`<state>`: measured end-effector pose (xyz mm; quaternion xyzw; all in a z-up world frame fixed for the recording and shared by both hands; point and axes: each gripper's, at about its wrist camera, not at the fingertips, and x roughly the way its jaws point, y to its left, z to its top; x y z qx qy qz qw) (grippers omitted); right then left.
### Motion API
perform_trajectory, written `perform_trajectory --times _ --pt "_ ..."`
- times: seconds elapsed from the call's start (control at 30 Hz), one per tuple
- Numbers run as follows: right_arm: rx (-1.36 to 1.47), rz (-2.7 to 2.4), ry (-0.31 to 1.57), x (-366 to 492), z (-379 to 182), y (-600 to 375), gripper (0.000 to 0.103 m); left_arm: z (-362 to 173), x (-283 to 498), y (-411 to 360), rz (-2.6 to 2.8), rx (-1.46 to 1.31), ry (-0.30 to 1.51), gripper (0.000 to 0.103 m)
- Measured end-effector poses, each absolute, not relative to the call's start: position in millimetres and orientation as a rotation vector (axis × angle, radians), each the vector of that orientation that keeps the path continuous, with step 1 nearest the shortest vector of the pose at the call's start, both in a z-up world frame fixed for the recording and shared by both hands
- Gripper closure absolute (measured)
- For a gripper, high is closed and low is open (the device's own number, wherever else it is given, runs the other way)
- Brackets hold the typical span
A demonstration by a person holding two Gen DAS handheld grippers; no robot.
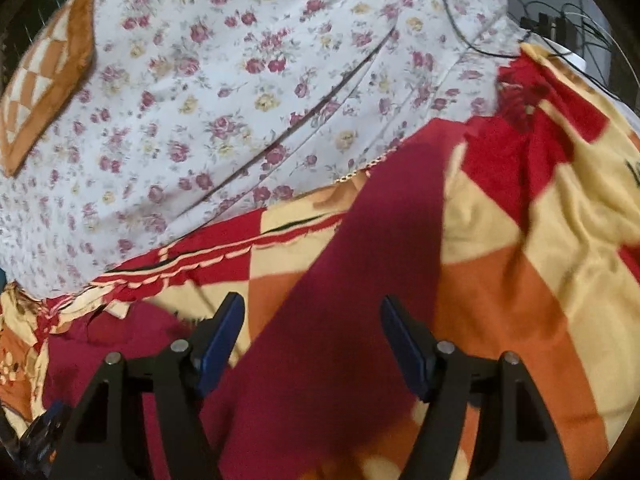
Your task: Fold small clothes
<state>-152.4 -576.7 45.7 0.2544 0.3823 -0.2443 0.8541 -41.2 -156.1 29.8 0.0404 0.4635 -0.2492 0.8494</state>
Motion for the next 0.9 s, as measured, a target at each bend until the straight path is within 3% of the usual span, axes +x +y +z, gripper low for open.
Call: perform_trajectory --times 0.47,0.53,0.6,0.67,0.9 --pt "0.531 -0.748 0.911 -86 -5 -653 0.029 28 -41 -157 -0.54 0.075 0.971 0.053" --pt "0.533 -0.764 0.888 -90 -5 -658 0.041 28 -41 -158 -0.539 0.082 0.969 0.052" --pt "0.536 -0.759 0.861 -95 -3 -661 0.075 28 -41 -158 -0.538 0.09 0.966 0.051" --pt "0.574 -0.704 0.843 -101 -1 -665 0.092 28 -42 -159 -0.537 0.095 0.963 0.051" --pt "0.685 -0.489 0.658 -141 40 -652 0.095 31 -44 -156 -0.539 0.071 0.956 0.051"
